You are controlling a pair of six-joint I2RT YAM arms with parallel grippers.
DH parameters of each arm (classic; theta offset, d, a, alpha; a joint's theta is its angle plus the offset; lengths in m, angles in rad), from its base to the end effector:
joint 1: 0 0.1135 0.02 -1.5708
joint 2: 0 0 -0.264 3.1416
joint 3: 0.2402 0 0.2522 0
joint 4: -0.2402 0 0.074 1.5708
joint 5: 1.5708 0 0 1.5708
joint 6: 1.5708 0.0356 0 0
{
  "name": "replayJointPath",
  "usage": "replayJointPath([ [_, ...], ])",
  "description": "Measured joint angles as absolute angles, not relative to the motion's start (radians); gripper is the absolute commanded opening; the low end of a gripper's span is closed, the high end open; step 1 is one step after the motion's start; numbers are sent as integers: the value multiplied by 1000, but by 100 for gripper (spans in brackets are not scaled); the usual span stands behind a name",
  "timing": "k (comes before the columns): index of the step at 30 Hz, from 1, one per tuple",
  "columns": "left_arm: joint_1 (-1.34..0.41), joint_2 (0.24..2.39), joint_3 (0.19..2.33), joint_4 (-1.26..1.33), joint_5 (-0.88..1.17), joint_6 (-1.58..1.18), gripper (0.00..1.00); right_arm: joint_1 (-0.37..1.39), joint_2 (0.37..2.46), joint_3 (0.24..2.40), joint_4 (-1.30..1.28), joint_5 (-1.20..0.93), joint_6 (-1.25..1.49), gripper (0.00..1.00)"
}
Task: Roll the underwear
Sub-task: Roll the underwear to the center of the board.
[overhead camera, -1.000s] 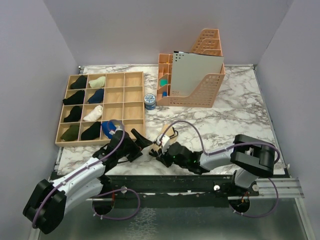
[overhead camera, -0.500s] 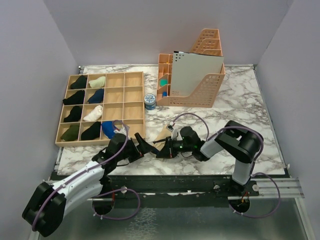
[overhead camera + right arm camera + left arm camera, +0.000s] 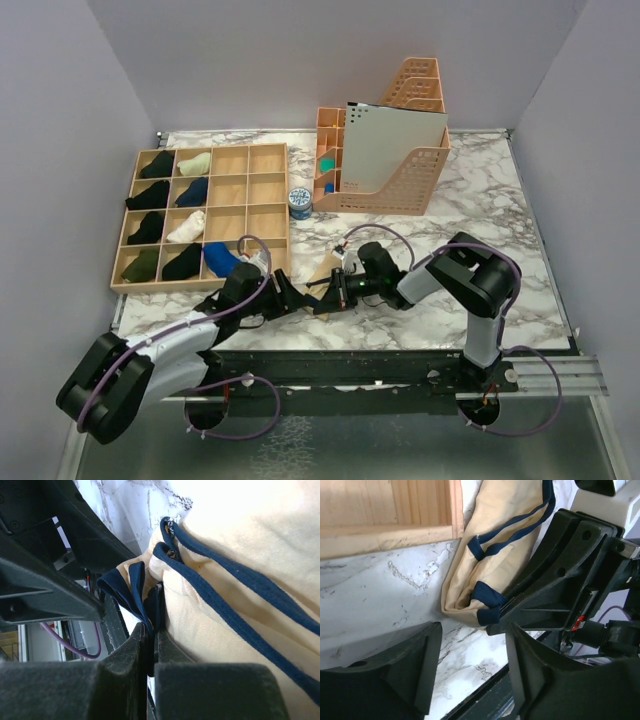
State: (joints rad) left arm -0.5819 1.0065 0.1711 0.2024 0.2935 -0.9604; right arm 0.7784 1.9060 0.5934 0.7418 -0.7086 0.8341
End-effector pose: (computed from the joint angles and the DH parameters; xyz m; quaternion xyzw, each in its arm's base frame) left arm 0.1404 -0.1047 0.1312 -0.1011 0.8792 -0.4051 0.2297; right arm 0.2062 0.2359 0.0867 -0.1433 0.8274 0.5353 0.0915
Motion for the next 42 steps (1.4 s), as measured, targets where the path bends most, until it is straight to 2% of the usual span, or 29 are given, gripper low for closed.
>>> replayJointPath([
  [6,-582,1106,194,264,300,-939,43,770,1909,594,739,-725,848,12],
  [11,-582,1195,228,305,295,-937,39,770,1908,594,739,-730,848,26],
  [17,-585,1287,276,333,276,-940,39,770,1877,594,726,-738,830,46],
  [22,-589,1329,288,355,271,-934,38,770,1790,569,664,-696,771,55],
  [28,-604,1396,346,369,272,-903,38,770,1607,561,449,-546,629,59],
  [34,-622,1421,381,365,273,-889,38,787,1467,570,271,-387,495,55],
  [42,-633,1435,414,326,271,-881,38,1074,1343,572,220,-36,218,46],
])
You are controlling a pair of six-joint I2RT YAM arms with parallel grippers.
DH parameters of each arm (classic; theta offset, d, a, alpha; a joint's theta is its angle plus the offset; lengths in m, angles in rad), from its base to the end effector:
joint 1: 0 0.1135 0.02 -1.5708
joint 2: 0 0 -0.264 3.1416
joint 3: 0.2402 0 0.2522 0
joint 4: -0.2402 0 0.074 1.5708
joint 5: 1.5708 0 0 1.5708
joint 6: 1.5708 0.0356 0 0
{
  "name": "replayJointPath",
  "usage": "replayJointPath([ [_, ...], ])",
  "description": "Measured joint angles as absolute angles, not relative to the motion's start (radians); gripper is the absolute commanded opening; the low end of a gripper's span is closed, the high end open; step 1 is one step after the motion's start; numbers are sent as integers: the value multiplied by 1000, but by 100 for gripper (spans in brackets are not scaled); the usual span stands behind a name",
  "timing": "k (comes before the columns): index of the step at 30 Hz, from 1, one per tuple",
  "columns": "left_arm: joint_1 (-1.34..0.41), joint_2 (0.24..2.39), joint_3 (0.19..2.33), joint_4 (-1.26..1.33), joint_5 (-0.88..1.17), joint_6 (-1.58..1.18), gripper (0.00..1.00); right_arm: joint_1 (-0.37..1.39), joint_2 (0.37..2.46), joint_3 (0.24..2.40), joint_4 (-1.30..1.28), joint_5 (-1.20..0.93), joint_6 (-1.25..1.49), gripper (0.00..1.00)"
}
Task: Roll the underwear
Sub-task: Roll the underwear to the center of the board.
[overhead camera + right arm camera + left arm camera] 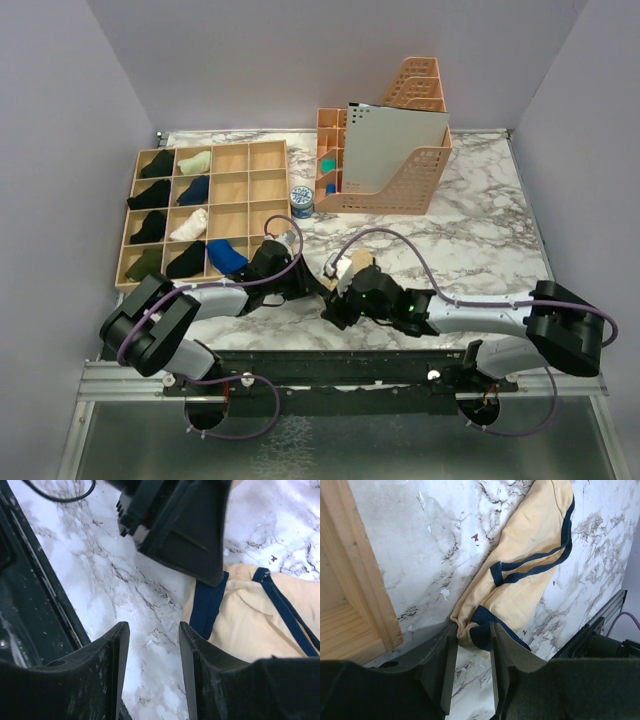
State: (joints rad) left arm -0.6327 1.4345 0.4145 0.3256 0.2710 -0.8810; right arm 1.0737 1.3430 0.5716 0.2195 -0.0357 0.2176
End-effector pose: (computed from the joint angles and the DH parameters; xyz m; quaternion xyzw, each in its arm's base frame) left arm 0.1933 -0.1536 0.1284 -0.0542 0.8974 -0.3776 0.2217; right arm 0.1282 0.2389 0.1855 -0.3702 0.7905 0.3059 0.3801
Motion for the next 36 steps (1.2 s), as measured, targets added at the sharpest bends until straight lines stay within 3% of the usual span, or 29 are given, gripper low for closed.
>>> replayJointPath([
  [15,-637,1428,418,310,261,-881,38,1211,1551,665,221,282,-32,45],
  [21,-637,1425,426,290,260,-881,39,1226,1628,688,207,374,-26,36],
  [24,-637,1416,429,269,259,-881,40,1235,1639,689,212,414,-9,25],
  [27,-637,1406,430,249,257,-881,43,1241,1645,686,219,442,15,8],
  [29,-637,1398,432,236,257,-881,46,1243,1645,680,228,451,27,1],
  [36,-639,1336,432,173,248,-878,68,1235,1608,623,303,360,97,0],
])
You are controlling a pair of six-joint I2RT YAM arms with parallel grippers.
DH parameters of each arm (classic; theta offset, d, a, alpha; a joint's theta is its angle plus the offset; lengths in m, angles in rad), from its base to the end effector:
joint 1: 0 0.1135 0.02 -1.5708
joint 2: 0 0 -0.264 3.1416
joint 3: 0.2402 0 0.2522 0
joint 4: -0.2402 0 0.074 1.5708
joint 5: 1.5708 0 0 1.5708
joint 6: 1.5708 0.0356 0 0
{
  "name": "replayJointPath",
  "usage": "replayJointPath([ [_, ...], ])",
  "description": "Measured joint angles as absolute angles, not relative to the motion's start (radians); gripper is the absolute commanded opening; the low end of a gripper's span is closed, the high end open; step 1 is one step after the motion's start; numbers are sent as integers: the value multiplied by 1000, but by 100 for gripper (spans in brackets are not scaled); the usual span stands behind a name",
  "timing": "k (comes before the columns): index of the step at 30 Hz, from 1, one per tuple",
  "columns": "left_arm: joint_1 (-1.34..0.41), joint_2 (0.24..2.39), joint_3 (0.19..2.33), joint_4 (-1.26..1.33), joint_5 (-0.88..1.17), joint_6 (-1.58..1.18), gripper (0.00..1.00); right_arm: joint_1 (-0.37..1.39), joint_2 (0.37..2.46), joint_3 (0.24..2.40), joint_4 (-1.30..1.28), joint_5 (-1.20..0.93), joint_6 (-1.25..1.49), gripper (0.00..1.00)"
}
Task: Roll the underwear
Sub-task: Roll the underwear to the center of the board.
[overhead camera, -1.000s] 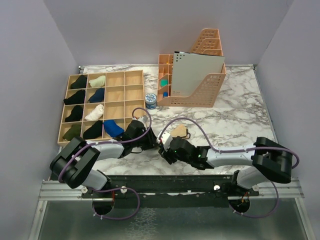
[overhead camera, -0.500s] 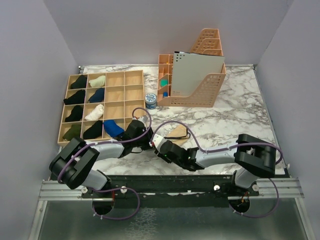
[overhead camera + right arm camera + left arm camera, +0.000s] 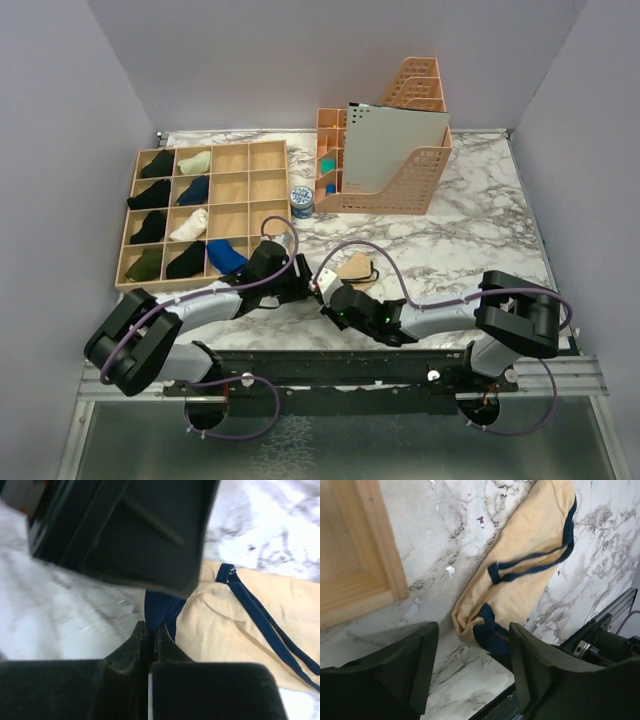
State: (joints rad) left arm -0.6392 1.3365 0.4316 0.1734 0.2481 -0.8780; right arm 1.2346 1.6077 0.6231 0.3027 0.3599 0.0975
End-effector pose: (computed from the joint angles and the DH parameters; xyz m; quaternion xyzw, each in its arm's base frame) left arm 0.1858 -0.1490 0.1422 -0.0579 0.9058 -0.3601 0.2157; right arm 0.1103 0.2777 0.1388 -0.4134 0.7900 0.1343 0.4325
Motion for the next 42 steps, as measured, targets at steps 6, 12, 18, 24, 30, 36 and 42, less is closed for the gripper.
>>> replayJointPath([
  [6,-642,1181,400,64,214,-878,74,1190,1555,484,511,114,270,1],
  [12,-644,1001,303,50,223,-902,75,1086,1607,326,845,-103,537,0],
  [18,-661,935,224,63,270,-940,75,1011,1765,204,1224,-212,805,0],
  [24,-728,1006,219,136,279,-980,78,992,1909,117,1497,-210,1005,1],
  [30,-768,1130,256,233,276,-1022,71,966,1977,114,1541,-234,1111,1],
  [36,-788,1246,321,236,256,-1066,54,961,1977,111,1541,-233,1135,2],
  [42,-797,1351,374,247,245,-1091,28,962,1963,111,1540,-233,1123,7],
])
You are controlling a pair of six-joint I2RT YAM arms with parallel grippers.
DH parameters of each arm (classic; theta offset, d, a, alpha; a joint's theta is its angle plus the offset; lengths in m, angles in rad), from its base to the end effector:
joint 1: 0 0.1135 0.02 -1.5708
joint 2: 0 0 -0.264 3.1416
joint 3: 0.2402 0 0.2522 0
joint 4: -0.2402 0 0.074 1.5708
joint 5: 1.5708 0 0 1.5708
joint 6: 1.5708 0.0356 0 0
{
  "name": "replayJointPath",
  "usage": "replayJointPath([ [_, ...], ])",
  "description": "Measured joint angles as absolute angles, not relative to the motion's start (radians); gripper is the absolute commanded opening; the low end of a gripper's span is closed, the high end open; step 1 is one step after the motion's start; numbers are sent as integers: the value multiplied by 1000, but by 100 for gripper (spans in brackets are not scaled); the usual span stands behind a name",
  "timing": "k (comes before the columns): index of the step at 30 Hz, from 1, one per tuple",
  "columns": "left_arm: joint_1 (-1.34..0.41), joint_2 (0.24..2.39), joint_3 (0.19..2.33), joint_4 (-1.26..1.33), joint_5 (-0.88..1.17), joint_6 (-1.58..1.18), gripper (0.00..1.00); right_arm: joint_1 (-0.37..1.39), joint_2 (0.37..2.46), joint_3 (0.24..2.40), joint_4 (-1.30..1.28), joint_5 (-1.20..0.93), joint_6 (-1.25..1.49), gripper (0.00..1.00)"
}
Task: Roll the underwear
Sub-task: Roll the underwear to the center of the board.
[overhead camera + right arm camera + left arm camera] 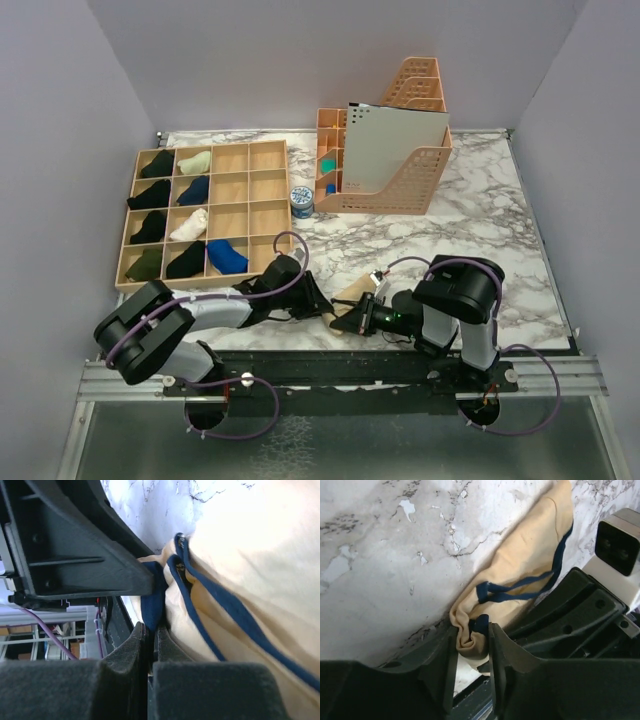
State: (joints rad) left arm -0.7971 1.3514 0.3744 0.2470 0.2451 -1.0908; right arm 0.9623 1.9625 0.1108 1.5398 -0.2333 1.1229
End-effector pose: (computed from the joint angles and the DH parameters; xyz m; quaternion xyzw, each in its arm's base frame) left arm 0.1547 -0.1707 0.1293 -0.0832 0.9036 -0.3935 0.1472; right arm 0.1155 0.1802 0.0722 -0.0039 0.8058 0.5524 0.2134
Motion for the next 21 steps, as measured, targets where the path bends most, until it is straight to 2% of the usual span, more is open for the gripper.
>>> replayJointPath([
  [2,-799,1388,395,245,243,-1088,16,963,1961,111,1539,-234,1116,16],
  [4,-802,1419,418,237,242,-1077,7,963,1957,111,1539,-234,1105,32],
  [7,-807,1444,450,222,244,-1057,3,963,1927,106,1536,-241,1078,47],
  [11,-807,1446,464,200,239,-1043,0,963,1773,97,1412,-241,974,52],
  [17,-812,1438,493,136,213,-1019,0,966,1328,233,770,-148,723,56],
  [21,-812,1425,500,99,189,-1013,0,967,1188,337,466,-88,569,53],
])
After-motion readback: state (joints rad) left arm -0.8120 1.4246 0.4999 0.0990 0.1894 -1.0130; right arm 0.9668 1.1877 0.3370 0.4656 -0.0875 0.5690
